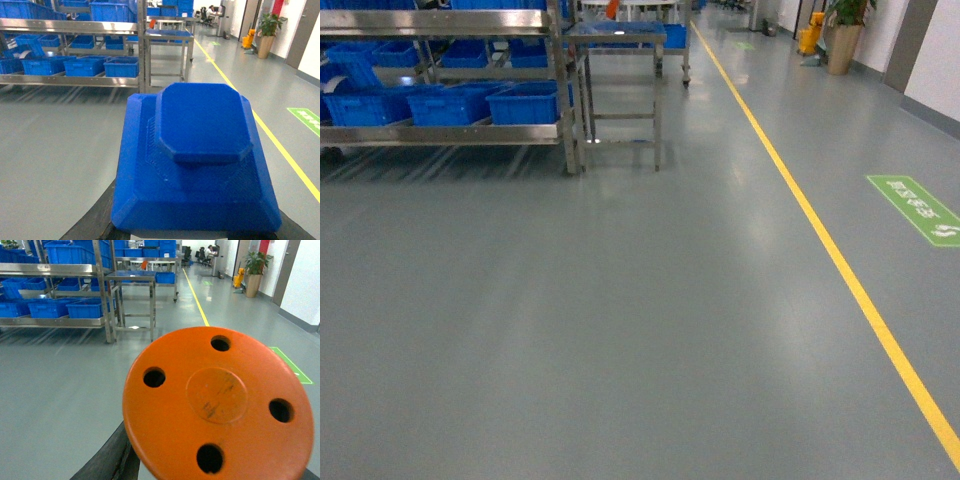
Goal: Sort blue parts and orange caps into right shelf containers
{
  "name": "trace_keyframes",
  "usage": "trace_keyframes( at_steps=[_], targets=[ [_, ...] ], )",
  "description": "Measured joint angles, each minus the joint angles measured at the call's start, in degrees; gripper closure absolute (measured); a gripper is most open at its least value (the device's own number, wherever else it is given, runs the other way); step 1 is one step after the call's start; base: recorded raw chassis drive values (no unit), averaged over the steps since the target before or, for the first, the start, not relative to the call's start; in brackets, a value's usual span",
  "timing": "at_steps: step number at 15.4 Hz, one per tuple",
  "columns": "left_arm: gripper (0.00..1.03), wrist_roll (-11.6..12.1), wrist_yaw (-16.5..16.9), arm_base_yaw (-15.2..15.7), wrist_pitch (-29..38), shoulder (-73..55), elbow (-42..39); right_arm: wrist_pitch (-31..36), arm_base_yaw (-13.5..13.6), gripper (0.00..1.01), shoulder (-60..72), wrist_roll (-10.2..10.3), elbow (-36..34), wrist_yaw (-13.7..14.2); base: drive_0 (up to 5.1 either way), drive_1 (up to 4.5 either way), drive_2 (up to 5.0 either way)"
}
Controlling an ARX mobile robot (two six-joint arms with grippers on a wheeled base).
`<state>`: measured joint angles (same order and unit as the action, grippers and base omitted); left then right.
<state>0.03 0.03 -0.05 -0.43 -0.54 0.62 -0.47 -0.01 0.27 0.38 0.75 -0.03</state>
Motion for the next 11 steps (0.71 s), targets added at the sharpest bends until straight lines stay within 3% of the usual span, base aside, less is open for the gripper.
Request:
trace_keyframes(
  at_steps=[11],
  targets=[
    [0.61, 0.0, 0.0, 0.0, 0.0, 0.0, 0.0, 0.2, 0.0, 0.57, 0.0, 0.0, 0.0, 0.0, -0.1, 4.08, -4.2]
  ],
)
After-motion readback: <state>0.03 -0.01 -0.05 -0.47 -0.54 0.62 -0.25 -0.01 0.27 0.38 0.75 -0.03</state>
